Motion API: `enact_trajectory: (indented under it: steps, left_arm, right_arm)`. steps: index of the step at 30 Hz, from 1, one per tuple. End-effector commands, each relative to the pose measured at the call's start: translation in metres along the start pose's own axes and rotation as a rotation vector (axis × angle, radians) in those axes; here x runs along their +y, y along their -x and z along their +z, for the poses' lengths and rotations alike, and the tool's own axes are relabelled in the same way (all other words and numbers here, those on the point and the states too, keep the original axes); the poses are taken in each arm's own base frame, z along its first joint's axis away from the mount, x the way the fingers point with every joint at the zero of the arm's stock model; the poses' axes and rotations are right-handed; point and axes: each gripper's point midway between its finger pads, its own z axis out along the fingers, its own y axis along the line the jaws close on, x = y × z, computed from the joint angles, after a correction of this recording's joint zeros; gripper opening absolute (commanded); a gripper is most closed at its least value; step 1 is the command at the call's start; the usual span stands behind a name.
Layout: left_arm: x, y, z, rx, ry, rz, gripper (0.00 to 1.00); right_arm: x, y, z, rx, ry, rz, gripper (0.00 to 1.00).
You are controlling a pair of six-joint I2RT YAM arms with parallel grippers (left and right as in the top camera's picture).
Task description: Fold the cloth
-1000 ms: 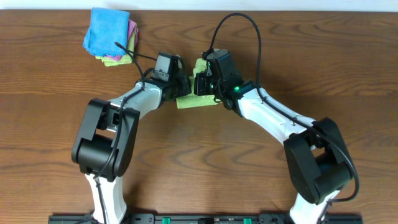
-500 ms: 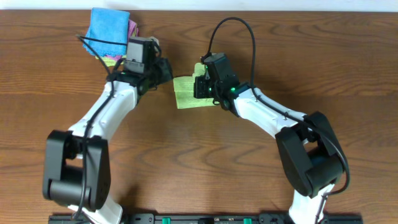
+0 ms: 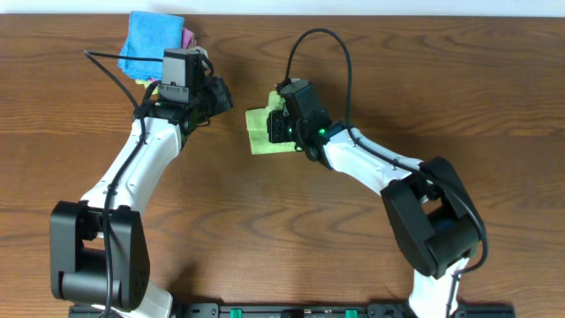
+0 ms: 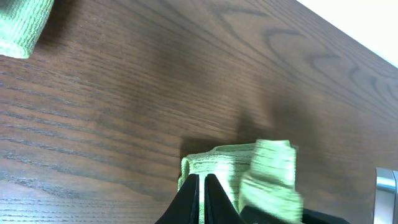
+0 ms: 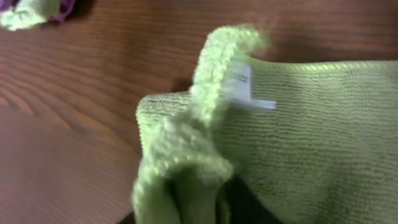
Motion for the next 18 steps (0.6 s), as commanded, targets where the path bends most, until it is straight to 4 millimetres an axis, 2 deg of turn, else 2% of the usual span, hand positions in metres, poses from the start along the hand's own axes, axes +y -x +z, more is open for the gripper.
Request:
enact_trajectory:
  steps: [1,6,13,14,16,17,18]
  left_arm:
    - [-0.001,0.006,-0.006,-0.021,0.003,0.023,0.06]
    - [0.003,0.009,-0.007,-0.028,0.008,0.016,0.06]
    - [0.012,0.014,-0.009,-0.036,0.021,-0.002,0.07]
    - [0.014,0.015,-0.01,-0.038,0.023,-0.006,0.11]
    - [0.015,0.016,-0.011,-0.036,0.02,-0.011,0.17]
    - [0.016,0.016,-0.012,-0.036,0.022,-0.014,0.23]
    - [0.017,0.016,-0.013,-0.033,0.02,-0.017,0.26]
  right_arm:
    - [0.023,-0.001,0.002,0.018,0.075,-0.021,0.49]
    - [0.043,0.002,-0.002,0.042,0.169,-0.025,0.61]
    - [0.054,0.018,-0.008,0.017,0.209,-0.03,0.63]
    - [0.052,0.023,-0.01,0.006,0.202,-0.026,0.63]
    - [0.045,0.032,-0.014,-0.018,0.179,-0.019,0.71]
    - [0.039,0.038,-0.017,-0.034,0.16,-0.012,0.74]
    - [0.033,0.042,-0.02,-0.045,0.141,-0.008,0.75]
